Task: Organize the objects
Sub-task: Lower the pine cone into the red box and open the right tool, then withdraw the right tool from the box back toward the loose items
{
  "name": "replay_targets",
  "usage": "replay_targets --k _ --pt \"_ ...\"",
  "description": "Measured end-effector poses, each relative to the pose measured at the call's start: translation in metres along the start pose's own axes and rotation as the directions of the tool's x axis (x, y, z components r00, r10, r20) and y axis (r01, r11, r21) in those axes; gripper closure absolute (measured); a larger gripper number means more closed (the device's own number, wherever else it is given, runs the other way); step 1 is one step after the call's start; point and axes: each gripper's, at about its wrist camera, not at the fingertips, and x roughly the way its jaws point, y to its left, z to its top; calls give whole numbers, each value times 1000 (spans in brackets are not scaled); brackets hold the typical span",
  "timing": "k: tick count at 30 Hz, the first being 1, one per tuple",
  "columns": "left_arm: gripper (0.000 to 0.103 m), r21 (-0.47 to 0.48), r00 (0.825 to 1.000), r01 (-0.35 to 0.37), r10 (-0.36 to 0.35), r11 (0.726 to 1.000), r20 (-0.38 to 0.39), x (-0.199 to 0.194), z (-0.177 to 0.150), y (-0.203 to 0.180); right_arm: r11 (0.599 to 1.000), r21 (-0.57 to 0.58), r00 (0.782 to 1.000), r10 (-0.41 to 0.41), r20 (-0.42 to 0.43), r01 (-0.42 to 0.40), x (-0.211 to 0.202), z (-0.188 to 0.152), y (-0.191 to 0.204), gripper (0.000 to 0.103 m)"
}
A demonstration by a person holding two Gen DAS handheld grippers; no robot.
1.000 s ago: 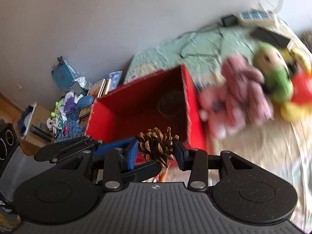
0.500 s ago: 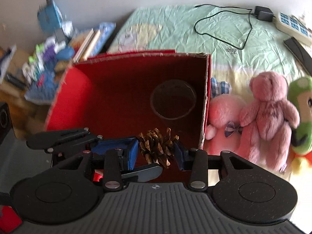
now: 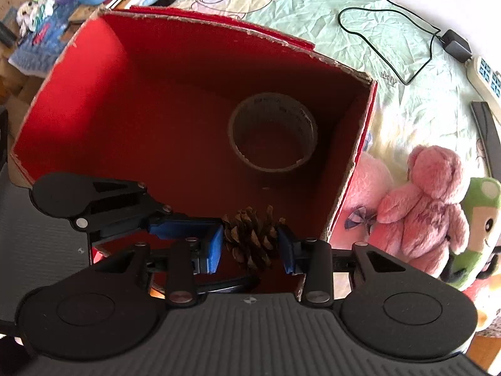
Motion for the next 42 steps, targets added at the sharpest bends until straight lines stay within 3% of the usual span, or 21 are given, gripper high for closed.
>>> replay_targets --k 7,18,28,32,36,42 --pt "55 7 1000 7 -7 1000 -12 5 3 2 1000 -15 999 -19 -31 19 2 2 3 61" --pt "52 4 1000 9 -9 1000 -15 5 4 11 1000 -5 1000 -21 5 21 0 -1 11 61" --pt "51 -1 994 -106 106 994 21 -19 0 21 999 51 996 -11 93 6 -8 -9 11 62" --pt "50 6 979 -199 198 980 41 -31 0 21 996 85 991 14 136 -26 -12 -14 0 62" --pt "48 -5 968 -240 240 971 67 -47 -2 23 989 129 978 50 201 -77 -18 -17 -10 62" --pt "47 6 929 -360 358 933 94 -63 -5 11 972 193 957 75 281 -133 -31 -25 -8 62"
